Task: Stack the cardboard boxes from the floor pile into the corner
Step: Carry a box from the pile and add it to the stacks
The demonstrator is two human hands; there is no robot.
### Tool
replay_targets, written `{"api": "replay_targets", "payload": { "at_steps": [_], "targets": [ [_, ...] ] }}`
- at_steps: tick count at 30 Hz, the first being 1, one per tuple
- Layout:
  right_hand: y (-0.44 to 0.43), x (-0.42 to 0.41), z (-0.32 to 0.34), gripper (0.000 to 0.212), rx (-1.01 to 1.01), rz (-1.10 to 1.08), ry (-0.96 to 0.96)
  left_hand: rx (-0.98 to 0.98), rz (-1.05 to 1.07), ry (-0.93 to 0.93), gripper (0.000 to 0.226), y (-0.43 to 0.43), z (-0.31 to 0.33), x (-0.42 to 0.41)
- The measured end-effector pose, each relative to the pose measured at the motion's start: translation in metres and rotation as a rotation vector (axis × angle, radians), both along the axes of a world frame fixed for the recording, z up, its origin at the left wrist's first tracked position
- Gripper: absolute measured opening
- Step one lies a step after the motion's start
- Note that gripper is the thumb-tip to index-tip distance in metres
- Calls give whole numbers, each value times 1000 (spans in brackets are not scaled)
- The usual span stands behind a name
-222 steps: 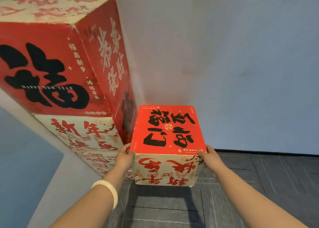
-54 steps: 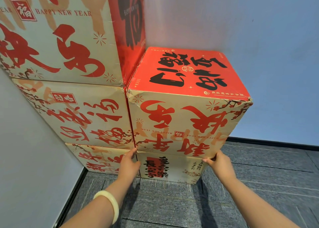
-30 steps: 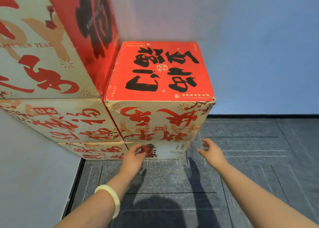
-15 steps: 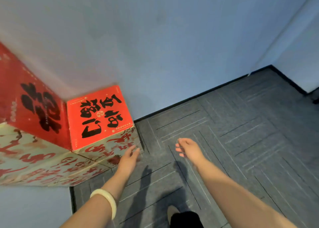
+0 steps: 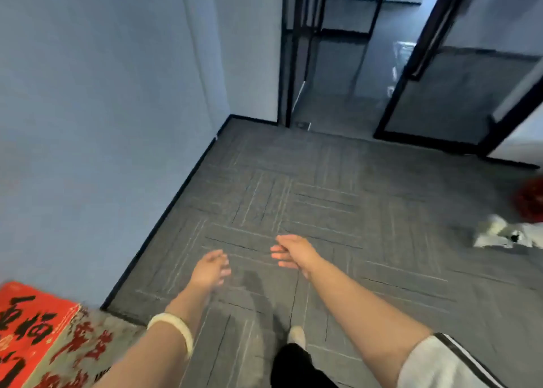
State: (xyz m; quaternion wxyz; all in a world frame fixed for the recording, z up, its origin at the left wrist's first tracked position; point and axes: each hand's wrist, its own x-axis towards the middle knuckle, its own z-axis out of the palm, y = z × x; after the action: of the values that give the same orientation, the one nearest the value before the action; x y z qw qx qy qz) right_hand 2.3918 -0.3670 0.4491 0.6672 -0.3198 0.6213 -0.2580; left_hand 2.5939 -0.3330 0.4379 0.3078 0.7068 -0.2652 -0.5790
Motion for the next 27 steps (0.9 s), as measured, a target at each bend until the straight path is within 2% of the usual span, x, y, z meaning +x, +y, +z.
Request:
{"api": "replay_targets", "payload": {
  "at_steps": [6,9,12,20,27],
  "targets": [
    [56,-194,27,12,-9,-362,-35,-27,-332,-39,38,-28,26,-180],
    [78,-295,30,3,-5,-538,-39,-39,-459,-14,36,-39,39,-288],
    [94,-397,34,12,-27,-690,-53,-82,-571,3,34,-53,47,-407],
    [129,-645,50,6,-5,-938,25,-146,-865,39,34,-63,66,-687],
    [126,-794,32,10,41,-1178,21,-156,-1024,41,35,-94,58,-859]
  ]
}}
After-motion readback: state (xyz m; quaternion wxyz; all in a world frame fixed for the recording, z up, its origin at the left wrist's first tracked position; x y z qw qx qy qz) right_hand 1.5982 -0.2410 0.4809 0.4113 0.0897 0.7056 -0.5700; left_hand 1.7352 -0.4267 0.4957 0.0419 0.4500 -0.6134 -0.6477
